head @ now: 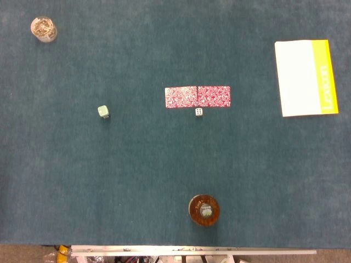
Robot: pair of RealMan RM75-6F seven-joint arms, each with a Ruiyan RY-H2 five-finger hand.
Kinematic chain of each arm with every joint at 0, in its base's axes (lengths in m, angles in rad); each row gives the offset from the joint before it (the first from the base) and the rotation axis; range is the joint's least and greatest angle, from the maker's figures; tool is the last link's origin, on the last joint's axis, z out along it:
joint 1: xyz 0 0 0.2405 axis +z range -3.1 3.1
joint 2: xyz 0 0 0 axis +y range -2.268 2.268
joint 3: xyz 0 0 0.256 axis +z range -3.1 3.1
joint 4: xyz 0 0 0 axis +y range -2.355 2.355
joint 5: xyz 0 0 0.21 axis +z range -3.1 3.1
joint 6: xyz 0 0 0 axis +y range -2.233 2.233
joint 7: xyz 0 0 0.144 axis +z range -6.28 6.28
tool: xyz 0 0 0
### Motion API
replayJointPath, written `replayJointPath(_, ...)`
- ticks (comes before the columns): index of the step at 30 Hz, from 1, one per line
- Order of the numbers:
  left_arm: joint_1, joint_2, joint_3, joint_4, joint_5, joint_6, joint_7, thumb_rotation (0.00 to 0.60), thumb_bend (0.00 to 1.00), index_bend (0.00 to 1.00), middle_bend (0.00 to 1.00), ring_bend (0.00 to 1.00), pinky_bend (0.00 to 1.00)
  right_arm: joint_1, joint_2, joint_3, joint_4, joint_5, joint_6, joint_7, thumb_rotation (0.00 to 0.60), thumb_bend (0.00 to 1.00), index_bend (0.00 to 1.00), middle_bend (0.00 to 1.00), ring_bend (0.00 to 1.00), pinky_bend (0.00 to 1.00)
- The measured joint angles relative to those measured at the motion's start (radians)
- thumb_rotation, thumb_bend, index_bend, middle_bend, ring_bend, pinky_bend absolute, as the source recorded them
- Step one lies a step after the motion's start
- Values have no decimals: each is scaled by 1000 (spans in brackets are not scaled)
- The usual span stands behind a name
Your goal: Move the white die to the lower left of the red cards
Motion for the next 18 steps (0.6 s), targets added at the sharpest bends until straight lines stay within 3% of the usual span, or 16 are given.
replayJointPath(13,6,4,2,3,0,9,-7,600,444,271,187,40,48,18,14,-4,-20,-21,-37,19,600,261,219,219,62,7)
replayJointPath(18,9,8,5,2,-5,5,-8,600,445,271,186,40,48,67,37,4,-51,-8,-134,63,600,264,343,221,62,7)
